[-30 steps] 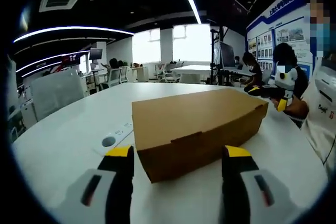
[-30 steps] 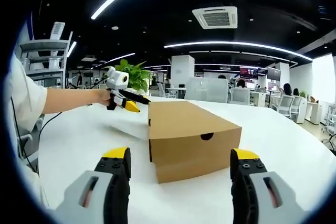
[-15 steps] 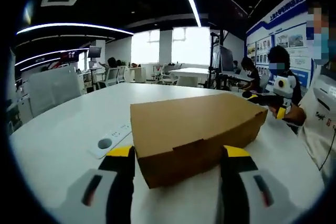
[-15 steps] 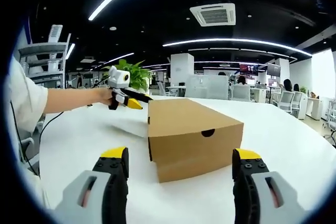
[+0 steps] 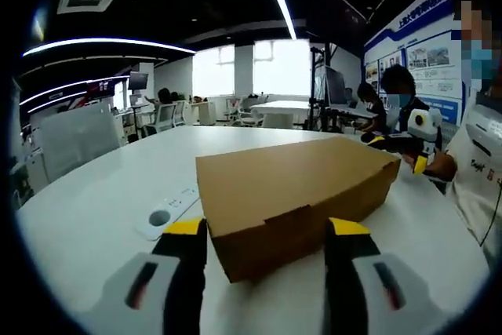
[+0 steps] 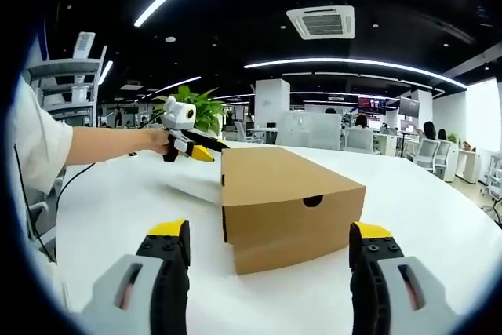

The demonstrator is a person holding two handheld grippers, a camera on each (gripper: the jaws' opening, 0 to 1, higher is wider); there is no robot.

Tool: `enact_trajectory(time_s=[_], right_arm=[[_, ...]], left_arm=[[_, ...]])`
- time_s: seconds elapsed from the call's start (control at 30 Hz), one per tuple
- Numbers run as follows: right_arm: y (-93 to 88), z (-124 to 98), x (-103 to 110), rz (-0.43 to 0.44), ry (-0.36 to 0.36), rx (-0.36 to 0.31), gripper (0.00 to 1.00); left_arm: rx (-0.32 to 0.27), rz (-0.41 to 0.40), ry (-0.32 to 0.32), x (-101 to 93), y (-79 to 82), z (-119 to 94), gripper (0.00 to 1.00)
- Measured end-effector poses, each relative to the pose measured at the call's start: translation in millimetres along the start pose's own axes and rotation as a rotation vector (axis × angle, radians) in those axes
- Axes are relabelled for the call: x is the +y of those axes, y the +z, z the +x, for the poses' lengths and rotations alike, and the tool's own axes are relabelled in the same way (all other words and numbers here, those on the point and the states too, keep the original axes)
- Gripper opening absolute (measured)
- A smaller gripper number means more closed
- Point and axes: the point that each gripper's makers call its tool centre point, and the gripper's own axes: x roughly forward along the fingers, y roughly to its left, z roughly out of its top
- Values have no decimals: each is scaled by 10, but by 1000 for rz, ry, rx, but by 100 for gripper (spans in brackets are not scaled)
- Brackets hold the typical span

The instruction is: Operate the shoe box by opening the lid, removing the specified soft item, and placing it in the target area until the item is outside and the box remains undamaged.

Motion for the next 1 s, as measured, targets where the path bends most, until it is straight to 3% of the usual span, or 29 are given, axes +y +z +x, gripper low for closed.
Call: enact_trajectory(time_s=[0.53,0.83,1.0], right_arm=[[-35,45,-35,-20,-33,15,87],[-7,276,-18,72,-23,21,90],[-8,366,-25,58,-45,24,90]], left_arm=[[20,16,25,18,-35,76,61],[-1,25,23,42,-10,93,61],[-11,32,6,14,-1,106,66]])
